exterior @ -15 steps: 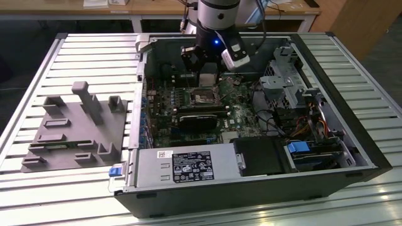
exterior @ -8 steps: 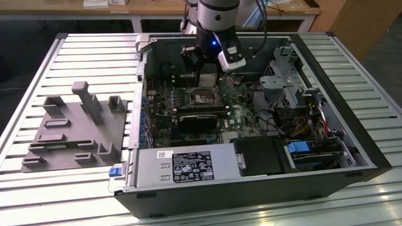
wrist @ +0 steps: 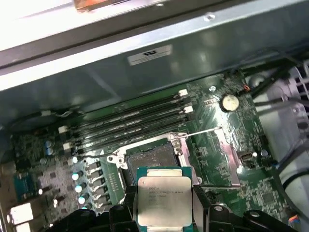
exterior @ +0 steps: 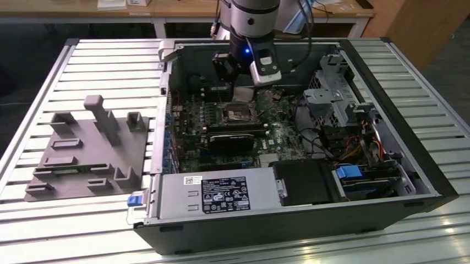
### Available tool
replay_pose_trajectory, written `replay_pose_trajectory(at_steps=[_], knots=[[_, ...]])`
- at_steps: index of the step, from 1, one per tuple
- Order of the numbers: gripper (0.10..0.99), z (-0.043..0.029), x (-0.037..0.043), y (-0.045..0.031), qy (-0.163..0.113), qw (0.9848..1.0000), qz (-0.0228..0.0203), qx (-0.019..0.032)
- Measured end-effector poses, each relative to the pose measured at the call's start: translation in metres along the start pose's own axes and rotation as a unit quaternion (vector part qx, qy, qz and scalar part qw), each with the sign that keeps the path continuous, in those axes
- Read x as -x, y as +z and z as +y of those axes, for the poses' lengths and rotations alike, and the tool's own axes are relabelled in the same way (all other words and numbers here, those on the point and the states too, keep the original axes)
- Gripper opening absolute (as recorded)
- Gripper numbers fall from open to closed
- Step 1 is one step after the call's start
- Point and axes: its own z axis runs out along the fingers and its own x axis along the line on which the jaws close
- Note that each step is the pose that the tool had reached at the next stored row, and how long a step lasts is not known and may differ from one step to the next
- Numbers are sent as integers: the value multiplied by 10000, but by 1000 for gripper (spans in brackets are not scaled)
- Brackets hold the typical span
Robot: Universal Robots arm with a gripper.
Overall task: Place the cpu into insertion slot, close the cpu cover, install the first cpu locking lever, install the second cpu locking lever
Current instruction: 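Place the cpu into insertion slot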
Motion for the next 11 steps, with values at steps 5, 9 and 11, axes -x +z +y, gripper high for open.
replay_pose_trajectory(at_steps=[5,9,11], knots=[[537,-1,0,10,453,9990,-45,7],[537,-2,0,17,813,9967,-80,13],[537,-2,0,21,996,9950,-98,17]])
